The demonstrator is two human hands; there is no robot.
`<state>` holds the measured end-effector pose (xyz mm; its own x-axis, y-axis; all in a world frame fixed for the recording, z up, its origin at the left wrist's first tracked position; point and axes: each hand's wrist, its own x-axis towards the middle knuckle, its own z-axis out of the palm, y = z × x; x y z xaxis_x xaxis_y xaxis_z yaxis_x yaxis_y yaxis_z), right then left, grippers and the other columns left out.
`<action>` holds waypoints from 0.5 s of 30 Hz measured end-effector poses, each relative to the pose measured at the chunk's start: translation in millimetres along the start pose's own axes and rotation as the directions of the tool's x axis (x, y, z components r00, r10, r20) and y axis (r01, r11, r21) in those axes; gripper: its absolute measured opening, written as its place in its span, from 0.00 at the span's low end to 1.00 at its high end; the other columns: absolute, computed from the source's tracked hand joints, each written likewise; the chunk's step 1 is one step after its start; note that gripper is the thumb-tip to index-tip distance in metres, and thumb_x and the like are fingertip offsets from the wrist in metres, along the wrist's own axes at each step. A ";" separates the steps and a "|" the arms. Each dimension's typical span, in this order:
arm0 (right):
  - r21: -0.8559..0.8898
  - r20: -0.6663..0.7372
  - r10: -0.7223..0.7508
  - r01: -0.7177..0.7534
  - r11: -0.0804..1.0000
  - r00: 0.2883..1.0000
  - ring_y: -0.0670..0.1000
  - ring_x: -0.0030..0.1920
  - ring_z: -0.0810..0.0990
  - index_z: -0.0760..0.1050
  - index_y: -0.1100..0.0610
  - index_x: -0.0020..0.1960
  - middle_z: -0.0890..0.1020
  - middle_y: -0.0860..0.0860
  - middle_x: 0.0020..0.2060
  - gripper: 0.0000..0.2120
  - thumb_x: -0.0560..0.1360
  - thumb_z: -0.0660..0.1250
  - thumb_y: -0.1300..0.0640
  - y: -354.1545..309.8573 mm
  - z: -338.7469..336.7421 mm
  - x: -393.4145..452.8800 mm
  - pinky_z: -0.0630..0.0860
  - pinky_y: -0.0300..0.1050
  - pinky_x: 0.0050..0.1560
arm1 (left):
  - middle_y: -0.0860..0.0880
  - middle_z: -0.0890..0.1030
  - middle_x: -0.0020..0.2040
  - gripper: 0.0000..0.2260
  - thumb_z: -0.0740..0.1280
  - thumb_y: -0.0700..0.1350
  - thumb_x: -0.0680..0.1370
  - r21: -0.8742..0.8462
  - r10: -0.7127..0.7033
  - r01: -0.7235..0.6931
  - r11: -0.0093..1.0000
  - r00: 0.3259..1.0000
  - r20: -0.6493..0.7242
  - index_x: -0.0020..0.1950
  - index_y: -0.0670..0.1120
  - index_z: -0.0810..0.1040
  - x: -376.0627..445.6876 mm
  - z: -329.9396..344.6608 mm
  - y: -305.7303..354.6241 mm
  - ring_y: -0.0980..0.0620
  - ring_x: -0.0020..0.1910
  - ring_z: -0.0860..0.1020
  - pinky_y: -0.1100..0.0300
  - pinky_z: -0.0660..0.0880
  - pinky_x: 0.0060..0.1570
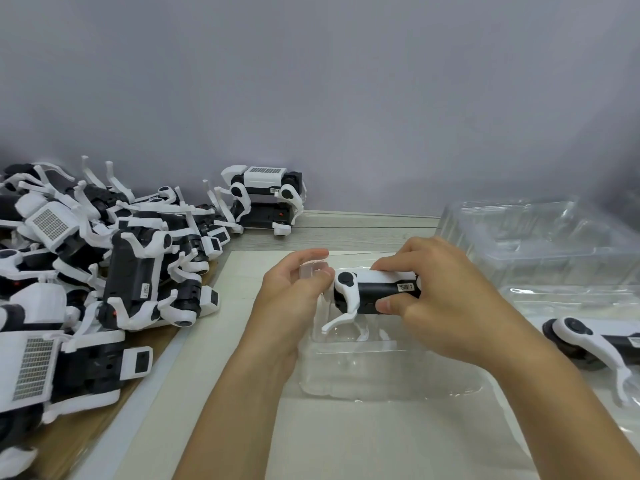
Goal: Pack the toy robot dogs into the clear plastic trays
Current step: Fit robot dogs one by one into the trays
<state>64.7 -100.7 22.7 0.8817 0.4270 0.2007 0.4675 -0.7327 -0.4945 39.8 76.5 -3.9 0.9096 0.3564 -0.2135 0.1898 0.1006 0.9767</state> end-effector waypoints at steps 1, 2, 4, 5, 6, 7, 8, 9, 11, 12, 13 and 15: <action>-0.020 -0.004 -0.004 0.004 1.000 1.000 0.46 0.52 0.66 0.81 0.44 0.57 0.72 0.41 0.43 0.13 0.73 0.72 0.53 -0.8 0.7 -0.1 0.63 0.37 0.46 | 0.52 0.85 0.51 0.10 0.71 0.38 0.77 0.003 0.005 -0.005 1.000 1.000 -0.011 0.50 0.53 0.84 -0.1 0.5 -0.5 0.52 0.48 0.83 0.52 0.78 0.56; -0.039 -0.012 -0.010 0.009 0.999 1.000 0.47 0.51 0.66 0.81 0.44 0.55 0.72 0.41 0.42 0.11 0.73 0.71 0.53 -1.7 1.6 -0.2 0.64 0.41 0.48 | 0.52 0.85 0.52 0.10 0.71 0.38 0.76 0.007 0.009 -0.009 1.000 1.000 -0.023 0.51 0.53 0.84 -0.3 1.0 -1.0 0.53 0.46 0.83 0.55 0.77 0.54; -0.072 -0.031 -0.023 0.020 0.997 0.999 0.48 0.51 0.67 0.81 0.47 0.51 0.73 0.42 0.42 0.07 0.73 0.71 0.53 -3.4 3.7 -0.8 0.67 0.45 0.52 | 0.55 0.84 0.52 0.11 0.72 0.38 0.75 0.055 0.026 -0.023 0.998 0.998 -0.053 0.51 0.54 0.83 -0.5 1.5 -1.4 0.56 0.46 0.82 0.60 0.75 0.49; -0.091 -0.036 -0.028 0.025 0.996 0.999 0.48 0.51 0.67 0.81 0.49 0.49 0.73 0.43 0.41 0.05 0.73 0.71 0.53 -4.2 4.9 -1.3 0.68 0.46 0.53 | 0.56 0.83 0.51 0.12 0.73 0.38 0.74 0.094 0.034 -0.027 0.995 0.997 -0.066 0.50 0.54 0.83 -0.6 1.7 -1.1 0.58 0.46 0.81 0.63 0.74 0.46; -0.112 -0.036 -0.034 0.029 0.993 0.999 0.49 0.51 0.67 0.81 0.50 0.47 0.73 0.43 0.41 0.03 0.73 0.70 0.54 -4.7 6.0 -2.0 0.68 0.47 0.53 | 0.57 0.83 0.51 0.13 0.73 0.37 0.74 0.123 0.035 -0.025 0.992 0.997 -0.073 0.50 0.55 0.82 -0.7 1.8 -0.4 0.59 0.46 0.81 0.64 0.73 0.44; -0.129 -0.035 -0.036 0.031 0.991 0.999 0.49 0.51 0.66 0.80 0.50 0.46 0.73 0.43 0.41 0.02 0.73 0.70 0.54 -4.9 6.9 -2.3 0.69 0.47 0.52 | 0.57 0.83 0.51 0.13 0.72 0.37 0.73 0.141 0.031 -0.020 0.990 0.997 -0.076 0.50 0.55 0.82 -0.7 2.0 0.7 0.60 0.47 0.81 0.64 0.72 0.43; -0.138 -0.036 -0.037 0.031 0.990 0.999 0.49 0.51 0.66 0.80 0.51 0.46 0.73 0.43 0.41 0.02 0.73 0.70 0.54 -4.7 7.6 -2.7 0.69 0.48 0.52 | 0.57 0.83 0.51 0.14 0.72 0.36 0.73 0.150 0.026 -0.015 0.989 0.997 -0.076 0.50 0.55 0.82 -0.7 2.5 2.0 0.60 0.46 0.81 0.64 0.72 0.42; -0.138 -0.039 -0.034 0.028 0.990 0.999 0.49 0.51 0.67 0.80 0.50 0.46 0.73 0.43 0.41 0.03 0.73 0.70 0.54 -4.5 7.7 -2.5 0.69 0.48 0.53 | 0.56 0.83 0.51 0.14 0.72 0.36 0.73 0.155 0.022 -0.010 0.988 0.997 -0.075 0.50 0.55 0.82 -1.0 2.7 3.3 0.60 0.46 0.80 0.65 0.72 0.41; -0.123 -0.041 -0.020 0.014 0.992 0.999 0.48 0.52 0.67 0.81 0.47 0.50 0.73 0.42 0.41 0.06 0.73 0.71 0.53 -4.0 7.0 -1.5 0.68 0.46 0.52 | 0.56 0.83 0.51 0.14 0.72 0.36 0.72 0.163 0.012 -0.001 0.987 0.998 -0.069 0.50 0.55 0.82 -1.3 2.7 5.9 0.61 0.46 0.80 0.66 0.72 0.39; -0.113 -0.041 -0.007 0.002 0.994 0.999 0.47 0.52 0.67 0.81 0.45 0.54 0.73 0.41 0.42 0.10 0.72 0.72 0.52 -3.8 6.4 -0.6 0.67 0.44 0.51 | 0.56 0.83 0.51 0.14 0.72 0.36 0.72 0.164 0.004 0.006 0.987 0.998 -0.062 0.50 0.56 0.82 -1.3 1.8 7.0 0.61 0.46 0.80 0.66 0.72 0.39; -0.101 -0.038 0.008 -0.011 0.995 0.999 0.45 0.51 0.66 0.81 0.45 0.58 0.73 0.40 0.42 0.14 0.72 0.72 0.52 -3.5 6.1 0.0 0.65 0.43 0.50 | 0.56 0.83 0.52 0.15 0.72 0.36 0.72 0.158 -0.007 0.015 0.987 0.999 -0.051 0.50 0.56 0.82 -1.2 0.6 7.9 0.60 0.47 0.81 0.65 0.72 0.40; -0.073 -0.040 0.026 -0.029 0.997 0.999 0.42 0.50 0.64 0.80 0.45 0.62 0.74 0.38 0.44 0.18 0.72 0.74 0.52 -2.6 5.6 0.6 0.62 0.40 0.49 | 0.55 0.83 0.53 0.17 0.72 0.34 0.70 0.136 -0.037 0.040 0.990 0.999 -0.025 0.51 0.55 0.83 -0.8 -2.6 8.5 0.58 0.50 0.81 0.62 0.72 0.43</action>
<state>63.7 -95.6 19.3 0.8954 0.3861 0.2216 0.4452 -0.7817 -0.4367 39.7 79.5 4.5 0.8924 0.3757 -0.2501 0.2748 -0.0127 0.9614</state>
